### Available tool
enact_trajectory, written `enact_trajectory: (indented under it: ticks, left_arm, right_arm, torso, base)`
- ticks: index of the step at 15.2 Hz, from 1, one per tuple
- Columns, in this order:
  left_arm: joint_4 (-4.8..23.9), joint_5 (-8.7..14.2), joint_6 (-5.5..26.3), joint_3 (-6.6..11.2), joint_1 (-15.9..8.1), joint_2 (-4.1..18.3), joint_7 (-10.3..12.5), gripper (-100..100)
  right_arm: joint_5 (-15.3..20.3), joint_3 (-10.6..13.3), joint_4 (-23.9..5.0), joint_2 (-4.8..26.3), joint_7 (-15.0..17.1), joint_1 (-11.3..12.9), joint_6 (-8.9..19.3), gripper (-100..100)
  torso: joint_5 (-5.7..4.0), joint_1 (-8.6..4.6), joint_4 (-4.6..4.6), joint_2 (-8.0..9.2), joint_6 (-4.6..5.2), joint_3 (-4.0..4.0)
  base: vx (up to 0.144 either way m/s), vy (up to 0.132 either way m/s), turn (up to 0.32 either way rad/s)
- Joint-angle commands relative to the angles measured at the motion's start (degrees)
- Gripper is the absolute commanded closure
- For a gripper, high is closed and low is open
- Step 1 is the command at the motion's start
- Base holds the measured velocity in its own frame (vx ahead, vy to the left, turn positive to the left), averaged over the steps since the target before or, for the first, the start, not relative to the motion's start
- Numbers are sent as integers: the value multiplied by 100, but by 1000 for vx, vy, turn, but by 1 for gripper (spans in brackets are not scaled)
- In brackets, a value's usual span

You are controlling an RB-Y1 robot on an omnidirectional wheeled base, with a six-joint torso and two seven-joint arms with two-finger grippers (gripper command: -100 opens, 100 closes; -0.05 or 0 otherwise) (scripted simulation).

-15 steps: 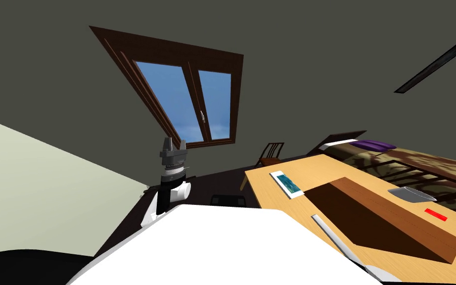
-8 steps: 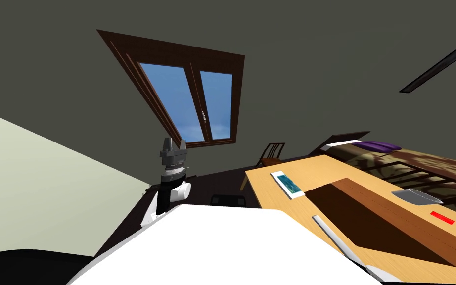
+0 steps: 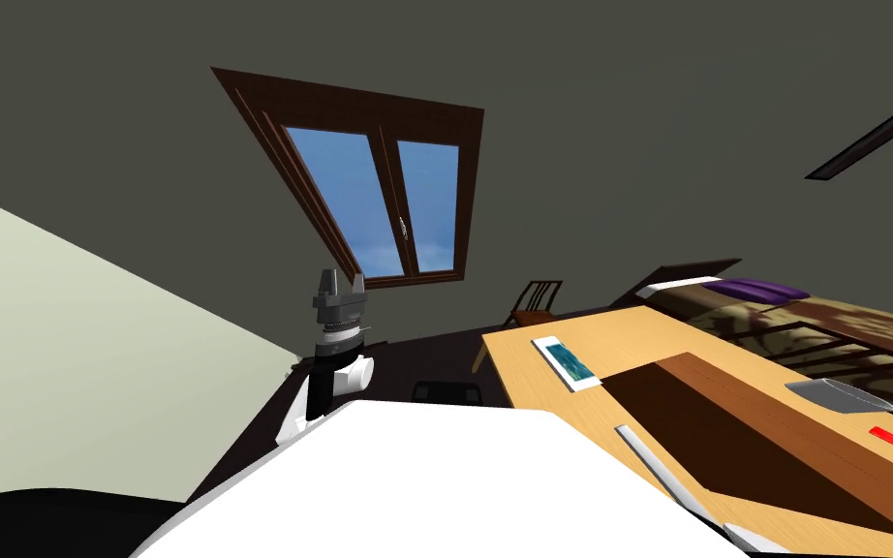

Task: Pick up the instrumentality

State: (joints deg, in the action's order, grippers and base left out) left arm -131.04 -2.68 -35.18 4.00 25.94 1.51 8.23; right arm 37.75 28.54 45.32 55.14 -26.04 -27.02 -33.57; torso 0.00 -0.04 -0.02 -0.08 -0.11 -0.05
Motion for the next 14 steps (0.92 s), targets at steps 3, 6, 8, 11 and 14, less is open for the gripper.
enact_trajectory:
  ticks: [3,6,8,11,14]
  left_arm:
    - [0,0,0,0,0,0,0,0]
    - [0,0,0,0,0,0,0,0]
    - [0,0,0,0,0,0,0,0]
    - [0,0,0,0,0,0,0,0]
    - [0,0,0,0,0,0,0,0]
  right_arm:
    - [-512,368,44,177,-246,35,108,100]
    - [-889,502,44,177,-246,35,108,100]
    - [-1118,773,86,337,-454,65,200,100]
    - [-1496,907,86,337,-454,65,200,100]
    - [-1848,1280,128,496,-662,94,292,100]
  torso:
    - [0,-2,1,-2,5,-1]
    - [2,0,0,2,8,1]
    - [2,0,1,-1,13,0]
    - [3,2,0,2,14,1]
    - [5,2,1,0,18,0]
  base:
    - [-7,2,22]
    - [-16,3,38]
    - [-7,4,29]
    - [-15,4,38]
    - [-10,4,46]
